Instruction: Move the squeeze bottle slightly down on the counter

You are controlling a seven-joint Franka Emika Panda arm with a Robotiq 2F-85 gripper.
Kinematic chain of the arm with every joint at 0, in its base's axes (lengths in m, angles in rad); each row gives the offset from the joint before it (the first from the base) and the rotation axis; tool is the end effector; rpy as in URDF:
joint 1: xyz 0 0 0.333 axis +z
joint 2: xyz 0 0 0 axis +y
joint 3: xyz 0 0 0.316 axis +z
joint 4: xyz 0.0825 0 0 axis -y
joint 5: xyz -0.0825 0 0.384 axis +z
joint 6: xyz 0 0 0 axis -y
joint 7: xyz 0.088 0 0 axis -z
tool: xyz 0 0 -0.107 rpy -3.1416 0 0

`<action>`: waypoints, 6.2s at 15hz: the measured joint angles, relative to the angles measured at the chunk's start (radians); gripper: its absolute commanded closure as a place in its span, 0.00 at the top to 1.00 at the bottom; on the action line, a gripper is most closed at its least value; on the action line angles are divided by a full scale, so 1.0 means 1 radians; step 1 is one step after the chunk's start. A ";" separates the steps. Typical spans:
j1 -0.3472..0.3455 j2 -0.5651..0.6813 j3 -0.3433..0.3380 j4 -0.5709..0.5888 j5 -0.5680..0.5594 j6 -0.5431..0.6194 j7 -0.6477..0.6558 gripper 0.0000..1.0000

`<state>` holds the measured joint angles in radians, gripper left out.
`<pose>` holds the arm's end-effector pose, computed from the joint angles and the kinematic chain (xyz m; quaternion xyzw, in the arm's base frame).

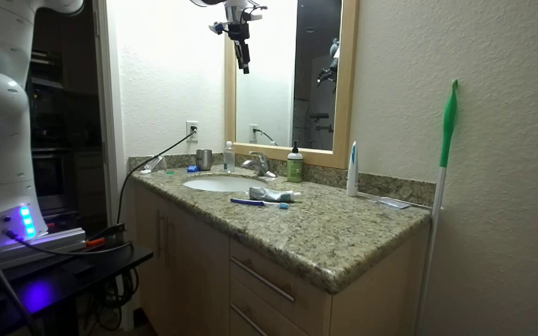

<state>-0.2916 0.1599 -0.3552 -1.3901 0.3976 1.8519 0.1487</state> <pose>0.5305 -0.3368 0.6564 -0.8904 0.3941 -0.1895 0.1266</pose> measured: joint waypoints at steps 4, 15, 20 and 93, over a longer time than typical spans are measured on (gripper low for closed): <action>0.004 0.067 0.004 0.025 -0.042 0.166 0.110 1.00; -0.226 0.519 -0.032 0.541 0.033 0.199 0.574 1.00; -0.220 0.559 -0.031 0.572 0.006 0.263 0.720 1.00; -0.430 1.183 0.010 1.018 -0.571 0.522 2.190 0.05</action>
<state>-0.7212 1.3431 -0.3449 -0.3717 -0.1731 2.3744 2.3382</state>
